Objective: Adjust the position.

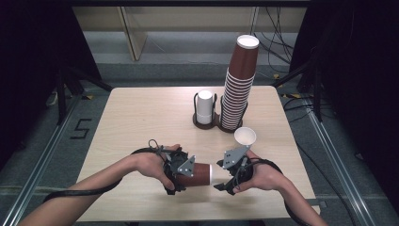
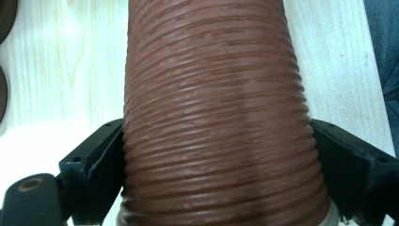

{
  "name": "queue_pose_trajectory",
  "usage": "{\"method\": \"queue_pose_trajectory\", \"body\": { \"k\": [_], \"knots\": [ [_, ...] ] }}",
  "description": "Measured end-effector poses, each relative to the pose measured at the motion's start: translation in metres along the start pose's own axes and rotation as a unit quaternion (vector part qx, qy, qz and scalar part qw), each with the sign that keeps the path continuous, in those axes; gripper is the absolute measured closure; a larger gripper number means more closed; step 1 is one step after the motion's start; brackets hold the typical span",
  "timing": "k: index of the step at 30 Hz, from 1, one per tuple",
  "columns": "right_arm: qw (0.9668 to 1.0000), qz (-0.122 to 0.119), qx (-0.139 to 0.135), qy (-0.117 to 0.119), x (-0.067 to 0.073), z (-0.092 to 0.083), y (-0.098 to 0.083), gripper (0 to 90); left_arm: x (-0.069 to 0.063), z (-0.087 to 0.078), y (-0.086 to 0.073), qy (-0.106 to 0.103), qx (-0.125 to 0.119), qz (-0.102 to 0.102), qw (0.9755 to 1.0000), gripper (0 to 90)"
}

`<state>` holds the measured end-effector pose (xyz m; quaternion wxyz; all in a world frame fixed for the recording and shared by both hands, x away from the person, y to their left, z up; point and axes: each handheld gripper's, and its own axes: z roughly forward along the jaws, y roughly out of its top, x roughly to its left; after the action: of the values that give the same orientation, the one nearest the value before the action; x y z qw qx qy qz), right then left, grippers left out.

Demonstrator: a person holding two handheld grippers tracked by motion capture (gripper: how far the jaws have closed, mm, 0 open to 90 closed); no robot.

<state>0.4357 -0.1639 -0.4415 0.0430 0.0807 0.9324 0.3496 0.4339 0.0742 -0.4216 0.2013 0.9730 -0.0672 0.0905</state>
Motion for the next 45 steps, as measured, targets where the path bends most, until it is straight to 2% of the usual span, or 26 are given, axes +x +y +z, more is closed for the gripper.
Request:
{"method": "queue_pose_trajectory", "body": {
  "k": [1, 2, 3, 4, 5, 6, 8, 10, 12, 13, 18, 19, 21, 22, 23, 25, 26, 28, 29, 31, 32, 35, 38, 39, 43, 45],
  "knots": [
    [0.9999, -0.009, 0.000, -0.006, 0.000, -0.001, 0.003, 18.7, 0.000, 0.000, 0.000, 0.000, 0.001, 0.001, 1.0000, 10.8],
    [1.0000, 0.008, 0.003, -0.003, 0.002, -0.001, 0.004, 18.5, 0.000, 0.000, 0.000, -0.001, 0.001, 0.000, 1.0000, 10.8],
    [1.0000, -0.007, 0.000, 0.000, 0.000, 0.000, 0.005, 18.1, 0.000, 0.000, 0.000, -0.001, 0.001, 0.001, 1.0000, 10.8],
    [1.0000, 0.007, 0.005, -0.001, 0.002, 0.000, 0.006, 16.8, 0.000, 0.000, 0.000, -0.001, 0.002, 0.001, 1.0000, 10.8],
    [1.0000, -0.008, 0.001, -0.002, 0.000, 0.001, 0.007, 16.5, 0.000, 0.001, 0.000, -0.001, 0.002, 0.001, 1.0000, 10.8],
    [1.0000, 0.005, 0.006, -0.001, 0.002, 0.001, 0.008, 16.5, 0.000, 0.001, 0.000, -0.001, 0.002, 0.001, 1.0000, 10.8],
    [0.9999, -0.015, 0.000, -0.003, 0.000, 0.003, 0.010, 16.0, 0.000, 0.002, 0.001, -0.001, 0.001, 0.001, 1.0000, 10.8],
    [1.0000, 0.003, 0.004, 0.001, 0.003, 0.004, 0.010, 15.9, 0.000, 0.002, 0.001, -0.001, 0.000, 0.001, 1.0000, 10.8],
    [1.0000, 0.002, 0.003, 0.004, 0.003, 0.004, 0.011, 15.7, 0.000, 0.002, 0.002, -0.003, 0.004, 0.004, 1.0000, 10.8],
    [0.9999, -0.011, 0.003, 0.006, 0.002, 0.005, 0.012, 15.6, 0.000, 0.002, 0.003, -0.006, 0.006, 0.006, 1.0000, 10.8],
    [0.9997, -0.025, 0.007, 0.004, 0.001, 0.004, 0.020, 15.5, 0.002, -0.001, 0.007, -0.002, 0.003, 0.008, 1.0000, 10.9],
    [0.9998, -0.018, 0.008, 0.005, 0.002, 0.004, 0.020, 15.5, 0.001, 0.000, 0.007, -0.002, -0.002, 0.000, 1.0000, 10.9],
    [0.9995, -0.027, 0.012, 0.008, 0.002, 0.005, 0.022, 15.4, 0.002, -0.001, 0.009, 0.000, 0.005, 0.011, 0.9999, 10.9],
    [0.9997, -0.017, 0.016, 0.005, 0.003, 0.004, 0.024, 15.4, 0.003, -0.001, 0.009, -0.001, 0.004, 0.010, 0.9999, 10.9],
    [0.9994, -0.034, 0.010, 0.006, 0.002, 0.005, 0.025, 15.4, 0.003, -0.001, 0.010, -0.001, 0.004, 0.011, 0.9999, 10.9],
    [0.9995, -0.028, 0.010, 0.006, 0.003, 0.005, 0.027, 15.4, 0.002, 0.000, 0.011, -0.001, 0.002, 0.011, 0.9999, 10.9],
    [0.9991, -0.042, 0.007, 0.004, 0.002, 0.006, 0.028, 15.4, 0.002, 0.001, 0.011, -0.002, 0.001, 0.011, 0.9999, 10.9],
    [0.9996, -0.022, 0.015, 0.010, 0.004, 0.009, 0.028, 15.5, 0.002, 0.002, 0.011, -0.001, 0.001, 0.011, 0.9999, 10.9],
    [0.9990, -0.042, 0.012, 0.008, 0.002, 0.012, 0.029, 15.5, 0.001, 0.003, 0.012, -0.004, -0.005, 0.006, 1.0000, 10.9],
    [0.9991, -0.038, 0.012, 0.017, 0.002, 0.016, 0.029, 15.5, 0.001, 0.003, 0.012, -0.003, 0.001, 0.013, 0.9999, 10.9],
    [0.9996, -0.008, 0.022, 0.016, 0.007, 0.016, 0.029, 15.5, 0.001, 0.004, 0.012, -0.004, 0.002, 0.014, 0.9999, 11.0],
    [0.9987, -0.047, 0.014, 0.016, 0.003, 0.022, 0.031, 15.6, 0.001, 0.005, 0.013, -0.007, 0.006, 0.018, 0.9998, 11.0],
    [0.9987, -0.040, 0.015, 0.026, 0.004, 0.026, 0.033, 15.9, 0.000, 0.005, 0.013, -0.007, 0.009, 0.016, 0.9998, 11.0],
    [0.9984, -0.049, 0.016, 0.022, 0.004, 0.026, 0.034, 16.0, -0.001, 0.005, 0.013, -0.007, 0.009, 0.016, 0.9998, 11.0],
    [0.9985, -0.045, 0.016, 0.025, 0.004, 0.029, 0.034, 16.2, 0.000, 0.006, 0.013, -0.008, 0.008, 0.020, 0.9997, 11.1],
    [0.9990, -0.023, 0.024, 0.030, 0.007, 0.031, 0.033, 16.5, 0.000, 0.006, 0.013, -0.008, 0.008, 0.021, 0.9997, 11.1]
  ]
}}
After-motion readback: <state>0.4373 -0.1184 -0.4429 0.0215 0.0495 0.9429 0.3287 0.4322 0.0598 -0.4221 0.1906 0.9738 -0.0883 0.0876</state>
